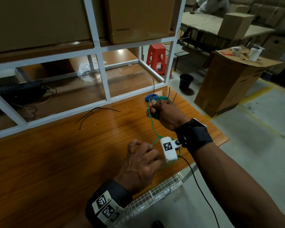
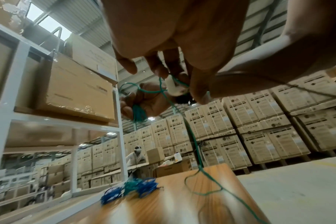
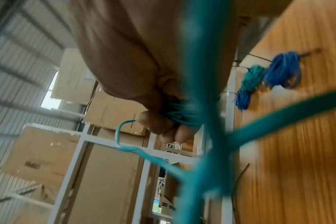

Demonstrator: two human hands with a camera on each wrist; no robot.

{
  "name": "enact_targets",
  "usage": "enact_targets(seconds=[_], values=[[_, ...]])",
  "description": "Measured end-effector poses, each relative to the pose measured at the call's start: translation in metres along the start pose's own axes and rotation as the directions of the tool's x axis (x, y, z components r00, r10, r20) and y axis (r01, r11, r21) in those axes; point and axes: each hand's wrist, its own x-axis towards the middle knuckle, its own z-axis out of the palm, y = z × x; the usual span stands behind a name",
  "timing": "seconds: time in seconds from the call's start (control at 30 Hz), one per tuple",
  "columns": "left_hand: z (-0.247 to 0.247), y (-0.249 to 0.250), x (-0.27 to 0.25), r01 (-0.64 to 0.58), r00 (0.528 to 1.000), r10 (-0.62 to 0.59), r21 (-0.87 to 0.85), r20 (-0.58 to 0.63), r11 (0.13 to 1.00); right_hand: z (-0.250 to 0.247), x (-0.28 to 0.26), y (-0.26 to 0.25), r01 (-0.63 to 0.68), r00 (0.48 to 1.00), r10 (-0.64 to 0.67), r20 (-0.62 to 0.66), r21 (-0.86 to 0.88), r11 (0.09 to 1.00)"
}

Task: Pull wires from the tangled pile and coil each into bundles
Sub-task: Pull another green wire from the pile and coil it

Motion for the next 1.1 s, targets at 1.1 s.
enact_targets(seconds=[1.1], values=[[-0.022, -0.037, 0.064, 0.636, 0.629, -0.612, -0.771, 0.48, 0.048, 0.021, -0.025, -0.01, 0.166, 0.985, -0.169, 0.041, 0.061, 0.984]])
